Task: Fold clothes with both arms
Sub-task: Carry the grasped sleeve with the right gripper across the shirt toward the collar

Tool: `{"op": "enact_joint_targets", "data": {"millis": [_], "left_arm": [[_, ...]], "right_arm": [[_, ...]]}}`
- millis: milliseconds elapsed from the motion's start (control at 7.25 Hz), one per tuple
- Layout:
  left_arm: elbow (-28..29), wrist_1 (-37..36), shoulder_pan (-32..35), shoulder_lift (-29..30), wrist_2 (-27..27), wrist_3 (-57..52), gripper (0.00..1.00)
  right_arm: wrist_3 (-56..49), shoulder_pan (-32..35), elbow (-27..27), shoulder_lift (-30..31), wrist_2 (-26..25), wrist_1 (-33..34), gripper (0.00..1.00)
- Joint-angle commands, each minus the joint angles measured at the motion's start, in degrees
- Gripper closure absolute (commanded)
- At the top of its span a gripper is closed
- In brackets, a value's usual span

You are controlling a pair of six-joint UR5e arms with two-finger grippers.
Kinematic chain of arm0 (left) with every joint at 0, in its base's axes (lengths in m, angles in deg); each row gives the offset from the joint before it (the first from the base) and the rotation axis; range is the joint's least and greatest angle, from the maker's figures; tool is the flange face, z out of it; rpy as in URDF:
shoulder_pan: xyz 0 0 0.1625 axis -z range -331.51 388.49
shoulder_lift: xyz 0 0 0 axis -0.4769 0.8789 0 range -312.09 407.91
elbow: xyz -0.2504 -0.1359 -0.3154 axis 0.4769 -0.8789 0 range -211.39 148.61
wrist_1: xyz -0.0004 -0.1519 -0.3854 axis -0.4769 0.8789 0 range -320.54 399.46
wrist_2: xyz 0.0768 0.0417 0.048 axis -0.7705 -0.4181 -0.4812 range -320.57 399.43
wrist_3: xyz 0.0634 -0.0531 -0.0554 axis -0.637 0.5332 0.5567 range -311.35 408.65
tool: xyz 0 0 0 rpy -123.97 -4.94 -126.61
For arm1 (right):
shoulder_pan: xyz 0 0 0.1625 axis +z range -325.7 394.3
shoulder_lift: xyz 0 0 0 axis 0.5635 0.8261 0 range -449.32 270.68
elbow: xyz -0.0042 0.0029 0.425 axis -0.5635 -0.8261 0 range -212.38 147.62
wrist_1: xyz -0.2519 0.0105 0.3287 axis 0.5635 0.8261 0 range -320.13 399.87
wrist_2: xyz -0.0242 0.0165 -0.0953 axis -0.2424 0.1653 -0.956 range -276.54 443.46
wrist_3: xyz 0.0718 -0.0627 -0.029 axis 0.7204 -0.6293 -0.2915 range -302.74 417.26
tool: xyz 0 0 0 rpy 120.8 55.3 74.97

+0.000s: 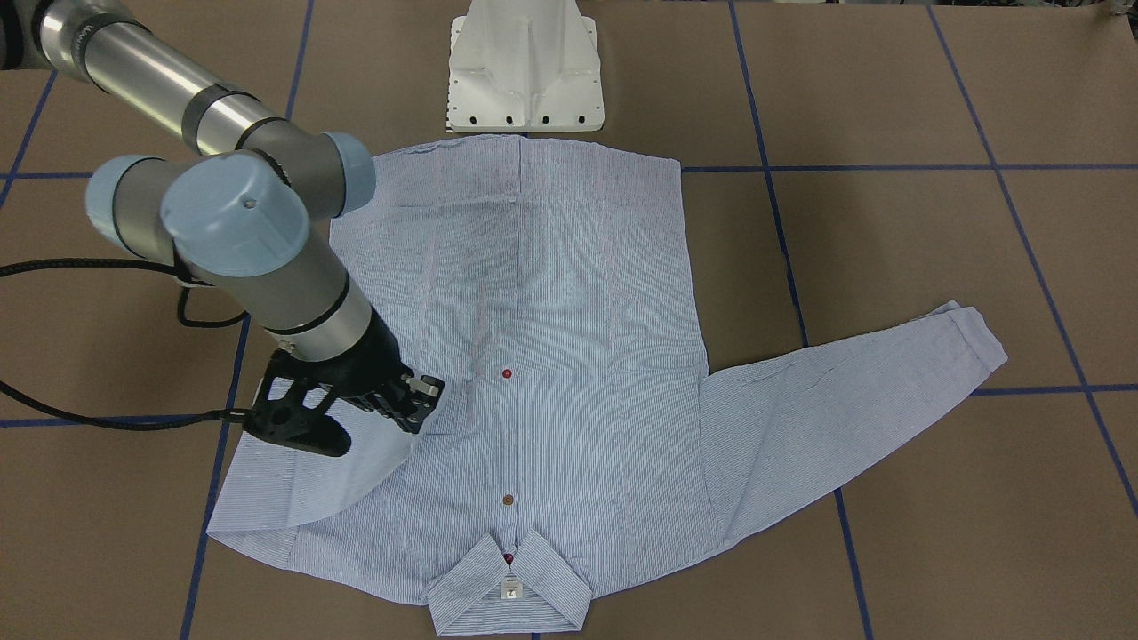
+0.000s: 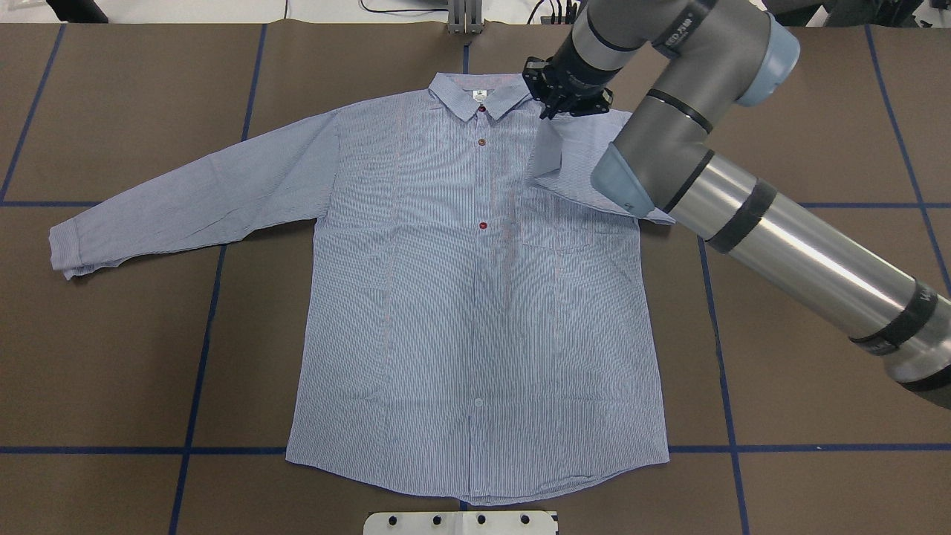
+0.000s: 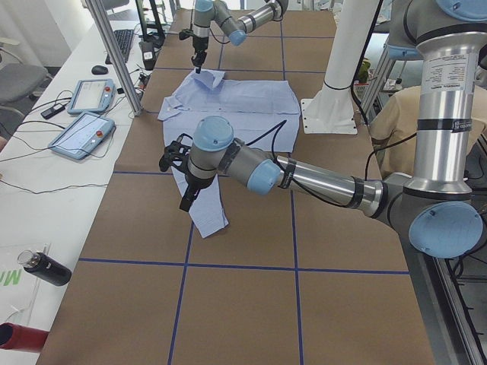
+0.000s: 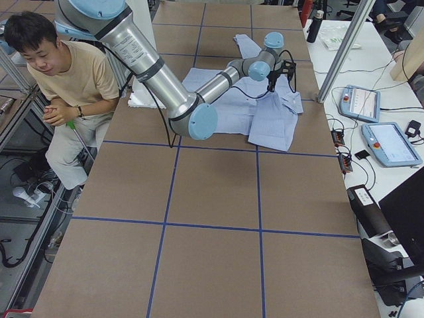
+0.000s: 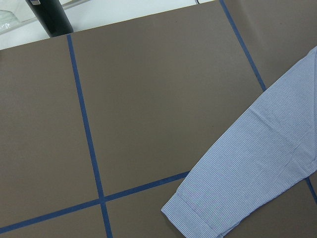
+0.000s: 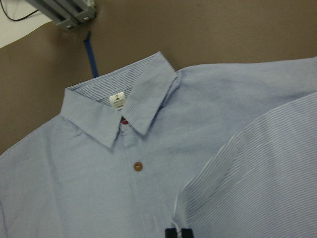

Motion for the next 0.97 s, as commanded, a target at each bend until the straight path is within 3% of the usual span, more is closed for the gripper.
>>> {"op": "enact_joint_targets", "data": {"millis": [0,689,827], "left_arm": [[0.0,0.0,-0.02,-0.16,0.03,0.0,0.01],[0.26,0.09,-0.1,-0.51,0.03,-0.08,0.01],[0.26,0.09,-0.1,-0.51,0.03,-0.08,0.01]], "right_arm": [[2.42,-6.18,-5.43,-8.15,-8.28,0.13,1.0],[2.62,-10.86,-12.64,-14.67,-13.51,-1.27,1.0],[2.79,-11.65,-16.83,-17.03,-14.39,-3.8,1.0]]}}
